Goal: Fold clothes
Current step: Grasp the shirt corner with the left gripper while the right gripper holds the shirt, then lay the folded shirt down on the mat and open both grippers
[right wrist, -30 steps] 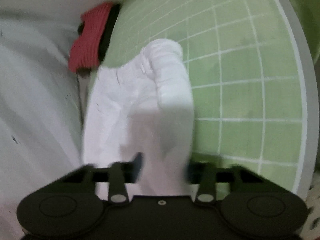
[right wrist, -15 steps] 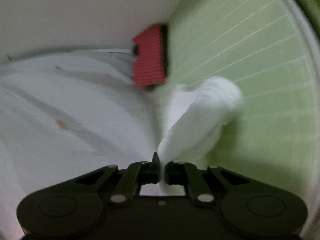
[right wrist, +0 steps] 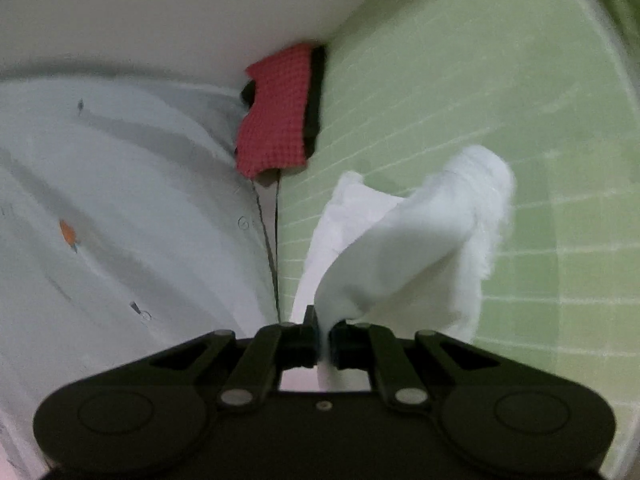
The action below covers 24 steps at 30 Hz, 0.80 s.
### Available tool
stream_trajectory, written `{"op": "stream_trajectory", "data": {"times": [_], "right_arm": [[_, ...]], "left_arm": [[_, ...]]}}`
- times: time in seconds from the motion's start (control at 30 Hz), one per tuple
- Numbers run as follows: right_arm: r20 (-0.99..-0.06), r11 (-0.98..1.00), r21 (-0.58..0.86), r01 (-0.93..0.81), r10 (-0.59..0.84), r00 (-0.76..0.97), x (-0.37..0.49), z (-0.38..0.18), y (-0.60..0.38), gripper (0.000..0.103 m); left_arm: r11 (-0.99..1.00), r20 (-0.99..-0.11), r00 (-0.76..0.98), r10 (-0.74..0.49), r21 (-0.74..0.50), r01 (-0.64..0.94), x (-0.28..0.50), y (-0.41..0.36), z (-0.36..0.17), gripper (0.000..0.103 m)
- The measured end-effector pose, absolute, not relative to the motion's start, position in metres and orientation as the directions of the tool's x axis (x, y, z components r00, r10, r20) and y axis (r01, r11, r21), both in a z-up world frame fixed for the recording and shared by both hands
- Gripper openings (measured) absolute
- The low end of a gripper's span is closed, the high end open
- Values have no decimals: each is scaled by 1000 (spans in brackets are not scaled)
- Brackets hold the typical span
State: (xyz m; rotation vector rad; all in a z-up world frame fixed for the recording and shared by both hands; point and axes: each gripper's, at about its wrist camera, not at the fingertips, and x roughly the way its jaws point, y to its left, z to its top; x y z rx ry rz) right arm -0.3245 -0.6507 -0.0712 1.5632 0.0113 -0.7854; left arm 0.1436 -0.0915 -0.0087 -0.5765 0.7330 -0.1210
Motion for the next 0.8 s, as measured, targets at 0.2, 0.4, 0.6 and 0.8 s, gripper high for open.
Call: {"op": "stream_trajectory", "data": {"times": [0.2, 0.4, 0.6, 0.8], "right_arm": [[-453, -83, 879, 470, -455, 767, -224, -41, -723, 7], [-457, -86, 878, 470, -440, 773, -125, -54, -787, 73], [-654, -20, 689, 725, -449, 609, -140, -78, -721, 87], [-792, -64, 527, 847, -398, 463, -165, -120, -660, 87]], "left_arm": [[829, -507, 746, -433, -549, 108, 281, -214, 4, 18], [869, -605, 702, -374, -493, 38, 315, -248, -35, 73], [922, -782, 600, -168, -340, -185, 272, -186, -109, 77], [911, -828, 538, -159, -332, -243, 272, -178, -143, 77]]}}
